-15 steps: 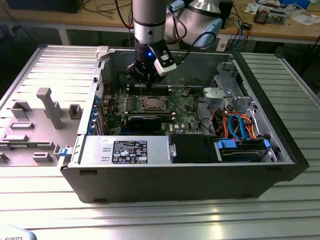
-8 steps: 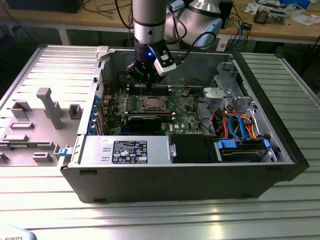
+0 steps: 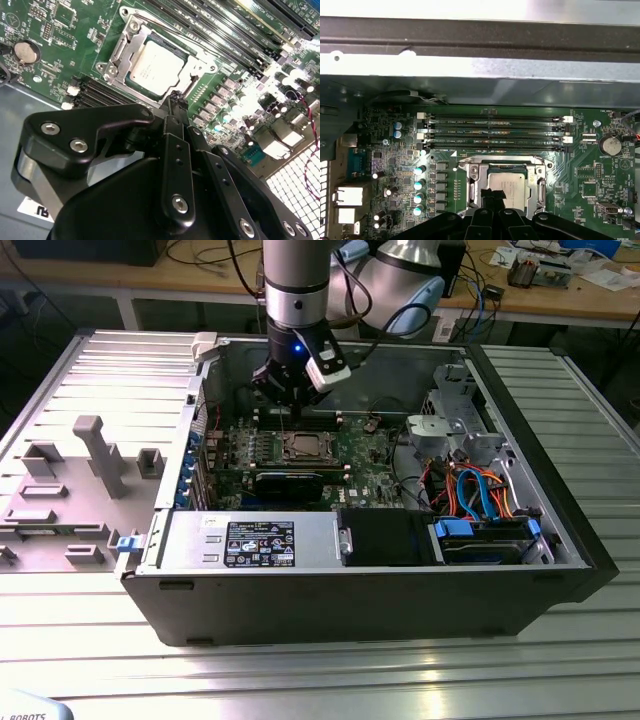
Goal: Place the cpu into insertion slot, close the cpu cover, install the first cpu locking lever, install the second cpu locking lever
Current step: 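Install the first cpu locking lever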
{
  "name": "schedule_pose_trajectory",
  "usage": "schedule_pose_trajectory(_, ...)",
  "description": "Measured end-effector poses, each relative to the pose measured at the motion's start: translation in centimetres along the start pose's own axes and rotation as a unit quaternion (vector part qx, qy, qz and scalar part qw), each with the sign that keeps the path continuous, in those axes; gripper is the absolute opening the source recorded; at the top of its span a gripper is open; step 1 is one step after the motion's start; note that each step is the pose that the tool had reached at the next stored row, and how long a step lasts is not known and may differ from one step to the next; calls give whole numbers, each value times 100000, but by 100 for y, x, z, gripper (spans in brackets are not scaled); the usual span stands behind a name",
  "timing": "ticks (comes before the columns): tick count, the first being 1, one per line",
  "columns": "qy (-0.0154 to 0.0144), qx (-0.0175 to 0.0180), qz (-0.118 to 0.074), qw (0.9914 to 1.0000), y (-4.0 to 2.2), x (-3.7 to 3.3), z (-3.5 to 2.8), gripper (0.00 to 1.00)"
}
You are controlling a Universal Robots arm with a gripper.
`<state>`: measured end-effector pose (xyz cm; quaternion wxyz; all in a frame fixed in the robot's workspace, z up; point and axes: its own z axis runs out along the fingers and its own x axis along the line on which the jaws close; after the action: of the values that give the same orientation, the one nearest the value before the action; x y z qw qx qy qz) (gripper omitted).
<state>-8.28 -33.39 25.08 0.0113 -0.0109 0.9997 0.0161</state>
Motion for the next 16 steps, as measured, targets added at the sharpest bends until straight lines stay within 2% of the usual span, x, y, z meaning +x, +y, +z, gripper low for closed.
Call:
schedule_pose_trajectory(11, -5, -6, -5, 100000, 3, 166, -3, 11)
schedule_pose_trajectory(16, -1, -1, -4, 100000, 3, 173, -4, 11)
